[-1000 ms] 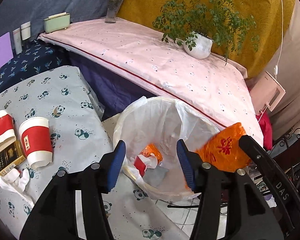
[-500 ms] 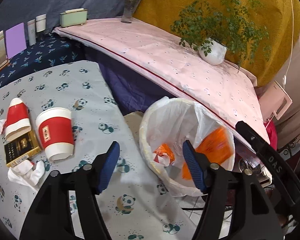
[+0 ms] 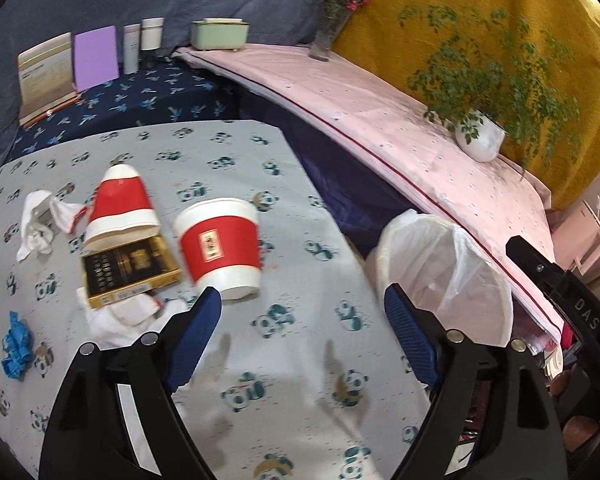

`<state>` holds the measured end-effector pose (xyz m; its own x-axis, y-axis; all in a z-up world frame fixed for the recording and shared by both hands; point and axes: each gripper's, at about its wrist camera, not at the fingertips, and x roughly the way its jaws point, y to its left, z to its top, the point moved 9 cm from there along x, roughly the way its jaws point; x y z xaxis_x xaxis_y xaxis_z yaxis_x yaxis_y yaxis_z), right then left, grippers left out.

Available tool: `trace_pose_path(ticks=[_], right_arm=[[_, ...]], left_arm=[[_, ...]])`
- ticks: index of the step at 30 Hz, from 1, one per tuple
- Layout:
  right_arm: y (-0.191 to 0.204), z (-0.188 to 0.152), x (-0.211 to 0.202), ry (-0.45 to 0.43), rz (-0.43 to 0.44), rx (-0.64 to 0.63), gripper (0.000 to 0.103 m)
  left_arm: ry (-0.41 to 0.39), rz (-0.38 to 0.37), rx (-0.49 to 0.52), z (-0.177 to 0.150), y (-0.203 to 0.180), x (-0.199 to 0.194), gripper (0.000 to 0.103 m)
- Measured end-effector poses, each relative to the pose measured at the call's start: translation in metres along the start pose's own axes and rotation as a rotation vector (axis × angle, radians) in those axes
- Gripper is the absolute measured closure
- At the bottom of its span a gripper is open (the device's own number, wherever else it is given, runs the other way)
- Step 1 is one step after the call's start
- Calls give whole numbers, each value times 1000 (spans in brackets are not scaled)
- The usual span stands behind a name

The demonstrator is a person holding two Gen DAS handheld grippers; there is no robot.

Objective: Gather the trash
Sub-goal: 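Open both tools over the wastebasket to drop the orange bag and red envelope, then move both open tools back over the table toward the remaining trash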

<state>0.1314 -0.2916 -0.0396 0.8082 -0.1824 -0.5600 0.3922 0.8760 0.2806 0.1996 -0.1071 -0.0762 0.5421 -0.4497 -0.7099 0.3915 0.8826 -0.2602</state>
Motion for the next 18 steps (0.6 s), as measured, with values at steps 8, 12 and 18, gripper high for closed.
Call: trace_pose_path(ticks=[8, 12, 18], right_arm=[[65, -16, -2, 27, 79, -76, 60], [94, -28, -2, 46, 116, -111, 54], [138, -53, 1, 98, 176, -160, 53]], left_arm=[[-35, 82, -68, -6, 62, -28, 19], [-46, 145, -104, -13, 99, -41, 15], [-38, 224, -176, -30, 155, -55, 14]])
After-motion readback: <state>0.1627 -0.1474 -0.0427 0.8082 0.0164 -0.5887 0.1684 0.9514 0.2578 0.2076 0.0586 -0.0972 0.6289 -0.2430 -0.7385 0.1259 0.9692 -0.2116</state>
